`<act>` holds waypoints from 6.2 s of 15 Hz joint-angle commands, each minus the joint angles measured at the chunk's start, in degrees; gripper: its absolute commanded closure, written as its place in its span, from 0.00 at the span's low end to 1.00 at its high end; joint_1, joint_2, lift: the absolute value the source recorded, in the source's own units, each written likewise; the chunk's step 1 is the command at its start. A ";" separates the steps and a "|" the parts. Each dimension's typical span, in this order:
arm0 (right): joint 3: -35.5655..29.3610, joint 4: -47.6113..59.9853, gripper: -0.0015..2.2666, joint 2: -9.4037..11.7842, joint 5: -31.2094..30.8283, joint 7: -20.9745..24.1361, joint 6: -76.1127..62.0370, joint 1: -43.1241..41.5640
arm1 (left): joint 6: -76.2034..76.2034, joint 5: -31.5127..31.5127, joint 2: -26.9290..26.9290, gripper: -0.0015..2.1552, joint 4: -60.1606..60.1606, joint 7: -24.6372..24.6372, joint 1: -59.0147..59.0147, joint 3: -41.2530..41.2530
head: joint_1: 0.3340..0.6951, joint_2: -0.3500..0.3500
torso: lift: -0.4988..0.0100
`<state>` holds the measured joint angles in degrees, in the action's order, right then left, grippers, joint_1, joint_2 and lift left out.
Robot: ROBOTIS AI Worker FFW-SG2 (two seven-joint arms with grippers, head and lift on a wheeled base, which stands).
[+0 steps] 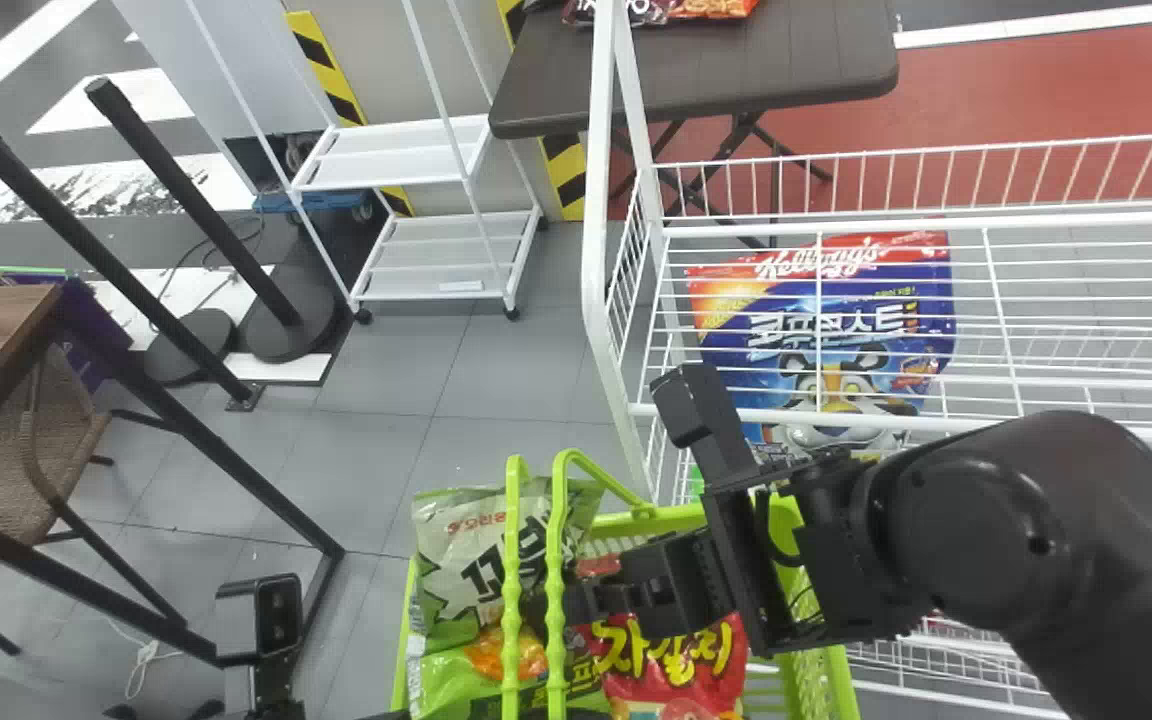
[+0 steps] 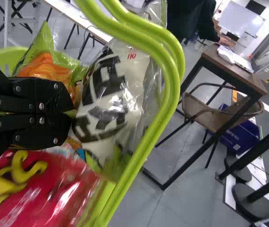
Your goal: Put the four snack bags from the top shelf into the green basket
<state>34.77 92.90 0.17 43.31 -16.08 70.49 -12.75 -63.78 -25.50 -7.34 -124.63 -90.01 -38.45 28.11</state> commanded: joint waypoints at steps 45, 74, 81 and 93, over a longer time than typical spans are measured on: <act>-44.17 -4.83 0.99 7.74 -43.58 6.67 -19.90 -6.32 | 1.24 -0.52 -1.18 1.00 4.66 -0.56 0.75 2.13 | 1.00 0.21 | 0.98; -10.68 21.89 0.00 6.33 0.28 2.98 19.59 8.45 | 1.06 -1.05 -0.92 1.00 5.19 -0.56 1.98 2.48 | 1.00 1.00 | 0.98; -24.66 35.16 0.03 8.27 -5.35 1.66 18.77 12.93 | 0.89 -1.13 -1.01 1.00 5.01 -0.56 1.45 2.66 | 1.00 1.00 | 0.98; -47.95 33.67 0.04 -0.22 -35.58 -9.76 -63.85 48.35 | -2.28 -0.96 -0.57 1.00 3.61 -0.56 1.63 2.31 | 1.00 0.46 | 0.98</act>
<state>-11.03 128.61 2.77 8.34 -24.07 10.20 34.82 -65.40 -26.76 -8.10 -120.65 -90.00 -36.80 30.45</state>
